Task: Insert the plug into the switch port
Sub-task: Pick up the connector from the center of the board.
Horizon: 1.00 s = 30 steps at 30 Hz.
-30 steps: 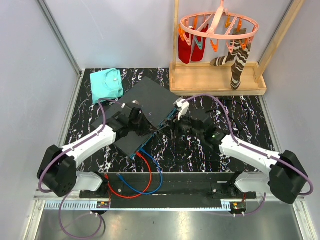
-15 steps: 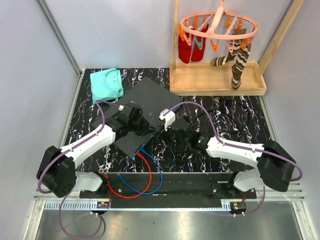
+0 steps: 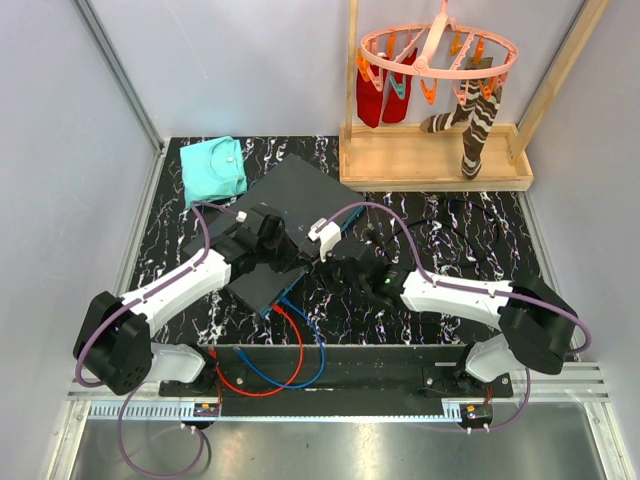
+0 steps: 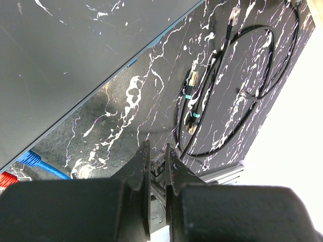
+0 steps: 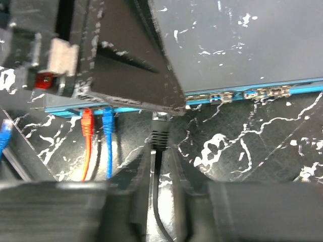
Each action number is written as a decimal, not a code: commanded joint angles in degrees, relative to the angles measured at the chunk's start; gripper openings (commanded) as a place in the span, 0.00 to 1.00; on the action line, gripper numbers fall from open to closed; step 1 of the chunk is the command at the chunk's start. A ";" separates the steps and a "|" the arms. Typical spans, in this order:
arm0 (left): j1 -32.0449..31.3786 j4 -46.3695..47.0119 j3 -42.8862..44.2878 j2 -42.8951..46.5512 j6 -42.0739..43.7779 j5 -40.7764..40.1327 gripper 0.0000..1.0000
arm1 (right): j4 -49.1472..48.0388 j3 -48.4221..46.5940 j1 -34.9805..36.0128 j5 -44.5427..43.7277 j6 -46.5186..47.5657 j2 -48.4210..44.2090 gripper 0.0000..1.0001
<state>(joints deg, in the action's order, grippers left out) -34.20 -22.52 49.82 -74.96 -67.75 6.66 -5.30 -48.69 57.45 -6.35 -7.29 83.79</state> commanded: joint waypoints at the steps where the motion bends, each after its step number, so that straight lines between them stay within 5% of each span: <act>1: -0.26 1.43 2.30 1.39 -0.55 -1.21 0.00 | -1.91 -2.29 0.56 -1.56 0.78 0.50 0.15; 4: -0.26 1.60 1.95 1.66 0.07 -1.73 0.08 | -1.38 -2.64 0.64 -1.04 0.96 0.67 0.00; 7: 0.00 0.73 1.94 2.62 2.44 -3.66 0.21 | -1.82 -2.20 0.56 0.28 1.22 1.20 0.00; 18: 15.02 -3.14 2.47 7.99 23.96 -9.21 0.96 | -6.56 0.87 0.56 9.06 4.91 6.29 0.00; 30: 31.20 -0.68 10.02 -7.38 41.90 -9.64 0.99 | -9.73 0.79 1.70 14.26 9.75 12.89 0.00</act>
<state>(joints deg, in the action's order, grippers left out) -5.67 -25.56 55.92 -77.52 -32.67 -1.13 -11.40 -47.42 57.89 5.98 -0.67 95.46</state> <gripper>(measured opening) 0.985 0.021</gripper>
